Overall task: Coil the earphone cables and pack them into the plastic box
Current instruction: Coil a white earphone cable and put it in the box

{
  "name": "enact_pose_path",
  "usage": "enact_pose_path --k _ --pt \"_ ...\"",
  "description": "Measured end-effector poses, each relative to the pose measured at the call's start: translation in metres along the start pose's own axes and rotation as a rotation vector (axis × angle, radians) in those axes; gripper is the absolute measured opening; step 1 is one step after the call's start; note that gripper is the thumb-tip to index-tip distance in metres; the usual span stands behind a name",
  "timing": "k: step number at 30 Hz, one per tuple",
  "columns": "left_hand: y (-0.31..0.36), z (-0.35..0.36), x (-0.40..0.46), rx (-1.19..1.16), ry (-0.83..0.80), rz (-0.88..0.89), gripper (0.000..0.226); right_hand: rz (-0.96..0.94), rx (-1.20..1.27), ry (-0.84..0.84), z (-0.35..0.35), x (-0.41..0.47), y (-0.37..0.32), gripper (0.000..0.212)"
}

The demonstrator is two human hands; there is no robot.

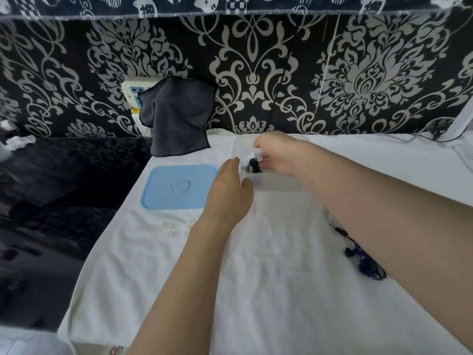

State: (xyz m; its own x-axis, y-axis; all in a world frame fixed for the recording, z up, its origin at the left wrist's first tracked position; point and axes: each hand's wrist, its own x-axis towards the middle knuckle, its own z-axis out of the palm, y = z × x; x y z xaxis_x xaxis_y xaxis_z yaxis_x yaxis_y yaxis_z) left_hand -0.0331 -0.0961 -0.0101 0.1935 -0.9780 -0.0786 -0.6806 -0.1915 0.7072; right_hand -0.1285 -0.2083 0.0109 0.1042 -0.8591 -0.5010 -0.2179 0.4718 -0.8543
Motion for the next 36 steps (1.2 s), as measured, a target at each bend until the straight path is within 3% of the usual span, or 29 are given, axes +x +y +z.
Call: enact_pose_path --k 3,6,12,16,21,24,29,36 --pt "-0.001 0.001 -0.005 0.041 0.019 0.022 0.058 -0.073 -0.181 0.121 -0.009 -0.004 -0.004 0.030" --pt "-0.001 0.005 -0.013 0.107 0.085 0.079 0.061 -0.201 -0.311 0.205 -0.025 -0.025 -0.008 0.006" --pt "0.018 0.013 -0.043 0.089 0.202 0.321 0.039 -0.483 -0.409 0.372 -0.063 -0.091 0.027 0.020" --pt "0.015 0.021 -0.060 0.197 -0.001 0.312 0.024 -0.479 -0.666 0.384 -0.087 -0.128 0.075 0.016" --pt "0.006 0.026 -0.080 0.379 -0.178 0.247 0.025 -0.396 -0.757 0.499 -0.132 -0.150 0.112 0.013" --pt "0.007 0.025 -0.084 0.398 -0.191 0.228 0.027 -0.416 -0.776 0.599 -0.154 -0.145 0.118 0.021" --pt "0.014 0.030 -0.090 0.395 -0.208 0.230 0.029 -0.514 -0.865 0.556 -0.146 -0.131 0.124 0.031" --pt "0.022 0.038 -0.085 0.413 -0.239 0.226 0.030 -0.543 -1.316 0.525 -0.124 -0.117 0.111 0.035"
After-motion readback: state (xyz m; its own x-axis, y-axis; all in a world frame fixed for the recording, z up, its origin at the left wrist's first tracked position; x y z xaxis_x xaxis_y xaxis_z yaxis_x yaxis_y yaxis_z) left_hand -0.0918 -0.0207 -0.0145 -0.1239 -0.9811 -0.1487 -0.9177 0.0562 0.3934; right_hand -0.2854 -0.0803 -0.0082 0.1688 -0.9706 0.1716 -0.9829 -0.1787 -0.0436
